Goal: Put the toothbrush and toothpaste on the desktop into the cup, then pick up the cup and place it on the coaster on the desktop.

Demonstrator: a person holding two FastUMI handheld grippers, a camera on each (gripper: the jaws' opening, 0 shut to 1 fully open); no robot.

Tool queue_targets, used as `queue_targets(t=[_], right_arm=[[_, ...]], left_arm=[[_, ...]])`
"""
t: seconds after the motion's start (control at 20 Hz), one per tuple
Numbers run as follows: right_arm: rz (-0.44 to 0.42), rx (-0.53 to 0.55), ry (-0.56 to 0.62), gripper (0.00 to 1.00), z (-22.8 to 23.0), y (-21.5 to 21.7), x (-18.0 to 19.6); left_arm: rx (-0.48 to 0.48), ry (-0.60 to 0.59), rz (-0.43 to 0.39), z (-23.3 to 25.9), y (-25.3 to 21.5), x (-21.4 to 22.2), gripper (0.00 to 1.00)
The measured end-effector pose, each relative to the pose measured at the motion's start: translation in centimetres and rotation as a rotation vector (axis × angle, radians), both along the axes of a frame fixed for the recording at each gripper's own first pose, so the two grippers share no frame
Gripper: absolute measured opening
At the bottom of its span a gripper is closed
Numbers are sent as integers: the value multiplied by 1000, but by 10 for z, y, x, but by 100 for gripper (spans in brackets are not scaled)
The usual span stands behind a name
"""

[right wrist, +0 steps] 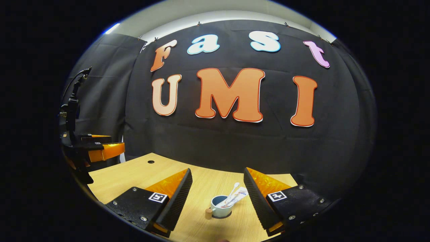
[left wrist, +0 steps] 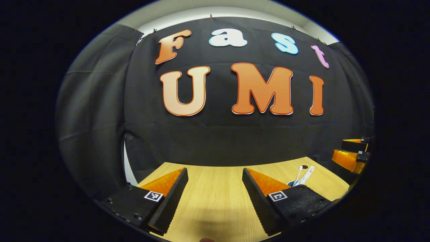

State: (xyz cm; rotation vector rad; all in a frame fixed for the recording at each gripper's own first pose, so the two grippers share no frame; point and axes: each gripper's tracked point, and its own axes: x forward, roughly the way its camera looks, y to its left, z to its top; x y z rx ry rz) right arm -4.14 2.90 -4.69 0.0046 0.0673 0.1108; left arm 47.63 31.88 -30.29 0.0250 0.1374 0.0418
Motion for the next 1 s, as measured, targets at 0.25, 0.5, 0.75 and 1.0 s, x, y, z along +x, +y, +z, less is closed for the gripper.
queue_targets(t=[0.25, 0.5, 0.75, 1.0], right_arm=[[-16, -27, 14, 93, -7, -4, -11], [-16, -13, 1, 93, -1, -11, -21], [-7, -11, -25, 93, 7, -15, -36], [-9, 0, -46, 93, 9, -23, -54]], left_arm=[[-11, -1, -27, -4, -14, 4, 98], [3, -20, -60, 6, -36, 0, 98], [0, -30, -46, 16, -46, -20, 98], [13, -20, 8, 17, -39, -48, 97]])
